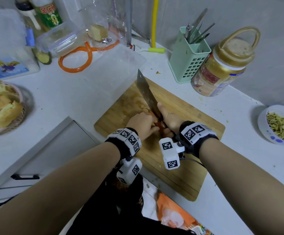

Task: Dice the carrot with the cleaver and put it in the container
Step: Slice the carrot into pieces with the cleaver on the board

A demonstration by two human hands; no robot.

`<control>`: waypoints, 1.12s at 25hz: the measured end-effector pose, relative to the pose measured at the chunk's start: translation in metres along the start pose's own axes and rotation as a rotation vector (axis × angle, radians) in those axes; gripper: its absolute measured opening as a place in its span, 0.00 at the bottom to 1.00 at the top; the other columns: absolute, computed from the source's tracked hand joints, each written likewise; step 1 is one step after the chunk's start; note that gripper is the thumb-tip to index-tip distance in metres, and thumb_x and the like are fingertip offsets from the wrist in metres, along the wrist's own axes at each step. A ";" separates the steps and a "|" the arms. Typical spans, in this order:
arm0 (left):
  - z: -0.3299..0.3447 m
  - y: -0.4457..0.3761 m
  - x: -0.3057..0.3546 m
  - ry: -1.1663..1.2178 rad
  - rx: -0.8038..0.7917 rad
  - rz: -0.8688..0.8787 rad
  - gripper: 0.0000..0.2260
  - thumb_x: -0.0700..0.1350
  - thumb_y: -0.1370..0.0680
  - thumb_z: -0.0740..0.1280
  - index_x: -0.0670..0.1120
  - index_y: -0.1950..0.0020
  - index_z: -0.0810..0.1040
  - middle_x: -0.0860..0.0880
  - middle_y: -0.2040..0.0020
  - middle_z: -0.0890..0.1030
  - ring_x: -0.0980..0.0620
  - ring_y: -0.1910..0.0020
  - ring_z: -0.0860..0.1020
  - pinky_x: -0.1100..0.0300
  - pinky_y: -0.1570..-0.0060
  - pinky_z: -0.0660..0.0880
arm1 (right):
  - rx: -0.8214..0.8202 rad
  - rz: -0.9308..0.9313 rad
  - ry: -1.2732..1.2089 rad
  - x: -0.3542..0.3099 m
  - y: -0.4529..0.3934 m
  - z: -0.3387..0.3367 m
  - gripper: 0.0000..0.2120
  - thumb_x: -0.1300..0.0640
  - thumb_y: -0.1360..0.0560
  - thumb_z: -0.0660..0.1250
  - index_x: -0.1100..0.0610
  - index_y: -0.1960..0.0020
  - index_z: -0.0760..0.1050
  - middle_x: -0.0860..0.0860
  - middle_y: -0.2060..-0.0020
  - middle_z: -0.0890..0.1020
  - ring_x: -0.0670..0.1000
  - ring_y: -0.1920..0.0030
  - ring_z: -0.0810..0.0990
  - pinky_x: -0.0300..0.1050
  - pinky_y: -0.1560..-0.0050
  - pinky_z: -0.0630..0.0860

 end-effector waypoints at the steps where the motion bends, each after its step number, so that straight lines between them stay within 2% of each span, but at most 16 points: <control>1: 0.001 -0.001 0.001 -0.010 -0.013 -0.001 0.09 0.50 0.23 0.67 0.48 0.45 0.81 0.47 0.48 0.81 0.46 0.49 0.79 0.52 0.52 0.76 | -0.007 0.002 0.003 -0.001 0.001 0.001 0.34 0.24 0.29 0.48 0.55 0.72 0.60 0.51 0.78 0.61 0.49 0.80 0.57 0.37 0.77 0.57; 5: -0.002 -0.002 0.004 -0.054 -0.059 -0.045 0.06 0.45 0.22 0.65 0.47 0.49 0.81 0.46 0.48 0.81 0.44 0.50 0.80 0.51 0.52 0.77 | -0.046 0.018 0.019 -0.011 0.008 0.000 0.34 0.25 0.27 0.48 0.56 0.70 0.61 0.51 0.80 0.63 0.49 0.82 0.59 0.36 0.78 0.59; 10: -0.006 0.002 0.008 -0.138 -0.083 -0.083 0.15 0.40 0.23 0.66 0.52 0.38 0.79 0.47 0.41 0.79 0.44 0.44 0.79 0.52 0.48 0.76 | -0.103 0.004 -0.035 -0.021 0.030 -0.003 0.32 0.32 0.21 0.45 0.57 0.70 0.60 0.48 0.85 0.62 0.46 0.86 0.57 0.31 0.82 0.56; 13: -0.006 0.002 0.011 -0.157 -0.112 -0.089 0.16 0.39 0.23 0.65 0.51 0.37 0.78 0.46 0.40 0.78 0.43 0.44 0.78 0.51 0.45 0.76 | -0.121 -0.007 -0.022 -0.021 0.043 -0.005 0.32 0.34 0.20 0.44 0.57 0.70 0.61 0.47 0.86 0.62 0.45 0.87 0.57 0.31 0.83 0.55; 18: -0.006 0.006 0.016 -0.251 -0.146 -0.079 0.11 0.40 0.24 0.65 0.48 0.43 0.77 0.44 0.44 0.77 0.43 0.49 0.79 0.52 0.52 0.78 | -0.109 -0.034 -0.029 -0.020 0.061 -0.005 0.31 0.36 0.19 0.43 0.57 0.70 0.61 0.48 0.86 0.61 0.45 0.87 0.56 0.29 0.83 0.55; 22: -0.005 0.009 0.018 -0.326 -0.119 -0.073 0.08 0.43 0.23 0.66 0.47 0.45 0.76 0.45 0.47 0.77 0.43 0.52 0.80 0.55 0.62 0.72 | -0.080 -0.025 -0.040 -0.019 0.071 -0.003 0.31 0.37 0.19 0.45 0.57 0.70 0.62 0.48 0.86 0.61 0.45 0.88 0.56 0.28 0.83 0.55; 26: -0.004 0.009 0.019 -0.345 -0.146 -0.090 0.10 0.43 0.23 0.65 0.47 0.42 0.75 0.45 0.47 0.78 0.44 0.53 0.79 0.55 0.61 0.71 | -0.080 0.027 0.044 -0.016 0.080 -0.011 0.32 0.35 0.19 0.44 0.58 0.70 0.61 0.48 0.87 0.62 0.46 0.88 0.57 0.28 0.83 0.55; 28: -0.006 0.009 0.021 -0.323 -0.145 -0.104 0.05 0.43 0.23 0.64 0.47 0.47 0.74 0.45 0.49 0.79 0.45 0.58 0.77 0.55 0.62 0.71 | -0.084 0.055 0.088 -0.010 0.083 -0.015 0.32 0.33 0.20 0.43 0.57 0.70 0.60 0.49 0.86 0.62 0.46 0.88 0.58 0.30 0.83 0.56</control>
Point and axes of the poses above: each hand's wrist, its own y-axis away from the middle knuckle, its own z-axis out of the palm, x = y × z, the point moved 6 cm from there along -y, towards the middle knuckle
